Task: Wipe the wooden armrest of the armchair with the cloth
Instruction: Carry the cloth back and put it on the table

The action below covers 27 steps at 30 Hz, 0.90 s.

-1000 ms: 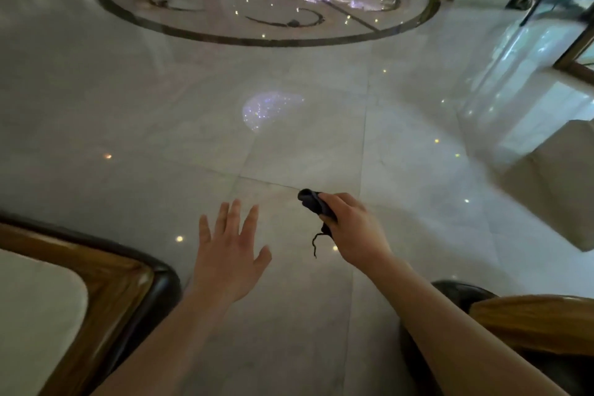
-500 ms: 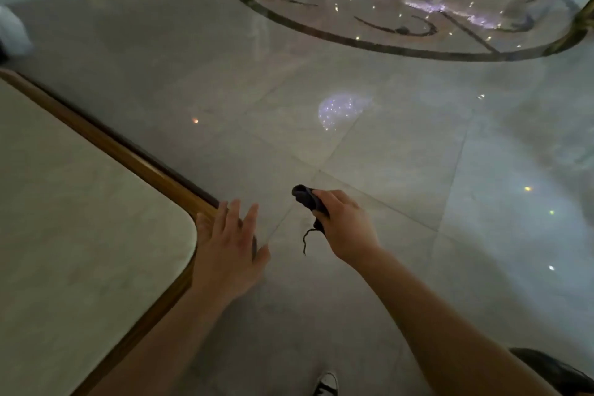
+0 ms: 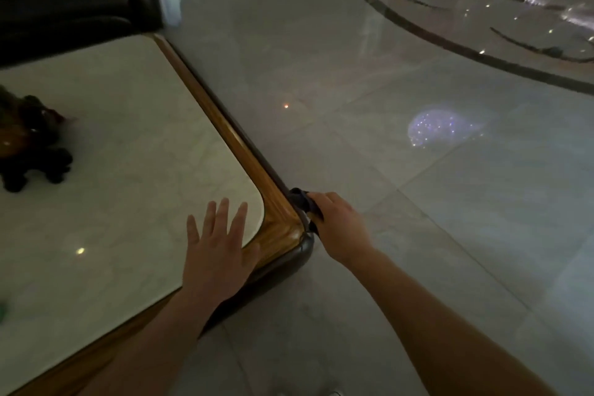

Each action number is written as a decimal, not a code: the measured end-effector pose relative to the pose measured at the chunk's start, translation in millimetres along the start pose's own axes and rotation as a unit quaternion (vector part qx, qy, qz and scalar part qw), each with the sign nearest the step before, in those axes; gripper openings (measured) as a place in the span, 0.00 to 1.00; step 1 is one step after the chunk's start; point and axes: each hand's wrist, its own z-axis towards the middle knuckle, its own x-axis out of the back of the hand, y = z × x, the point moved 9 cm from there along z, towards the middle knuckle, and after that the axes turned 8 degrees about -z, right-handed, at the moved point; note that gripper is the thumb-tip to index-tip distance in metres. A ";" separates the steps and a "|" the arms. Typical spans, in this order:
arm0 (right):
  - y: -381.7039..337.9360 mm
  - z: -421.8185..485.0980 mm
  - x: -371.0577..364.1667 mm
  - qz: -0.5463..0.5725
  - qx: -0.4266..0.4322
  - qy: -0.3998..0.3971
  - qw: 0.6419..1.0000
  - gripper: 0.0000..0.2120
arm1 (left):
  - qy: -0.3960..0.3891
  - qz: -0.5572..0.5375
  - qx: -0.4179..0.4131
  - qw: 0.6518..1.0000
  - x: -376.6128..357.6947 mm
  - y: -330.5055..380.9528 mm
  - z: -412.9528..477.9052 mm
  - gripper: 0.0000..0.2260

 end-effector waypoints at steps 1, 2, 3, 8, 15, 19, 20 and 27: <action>-3.5 3.6 -5.8 0.002 0.004 -0.005 1.000 0.17 | 0.004 -0.001 0.008 1.000 0.5 -5.9 -0.4 0.34; -6.8 6.3 -12.0 0.003 0.007 -0.011 1.000 0.18 | 0.006 -0.001 0.015 1.000 0.1 -12.4 -1.4 0.34; -9.9 8.6 -18.9 0.005 0.010 -0.018 1.000 0.18 | 0.006 -0.001 0.023 1.000 -1.4 -19.3 -2.4 0.35; -24.6 26.3 -61.3 0.013 0.023 -0.052 0.998 0.17 | -0.001 -0.007 0.044 0.999 -14.4 -58.3 3.5 0.35; -42.9 76.3 -136.2 -0.001 -0.005 -0.087 0.996 0.18 | -0.018 -0.020 0.039 0.999 -51.6 -123.9 52.3 0.35; -52.8 114.6 -181.2 0.000 -0.047 -0.087 0.995 0.18 | -0.042 -0.031 0.021 0.998 -82.3 -165.4 89.0 0.34; -54.8 124.3 -193.8 -0.003 -0.055 -0.084 0.995 0.17 | -0.050 -0.036 0.021 0.998 -91.5 -175.6 97.3 0.34; -44.6 174.4 -287.8 -0.032 -0.107 -0.096 0.989 0.14 | -0.087 -0.052 0.031 0.994 -175.2 -235.5 145.9 0.34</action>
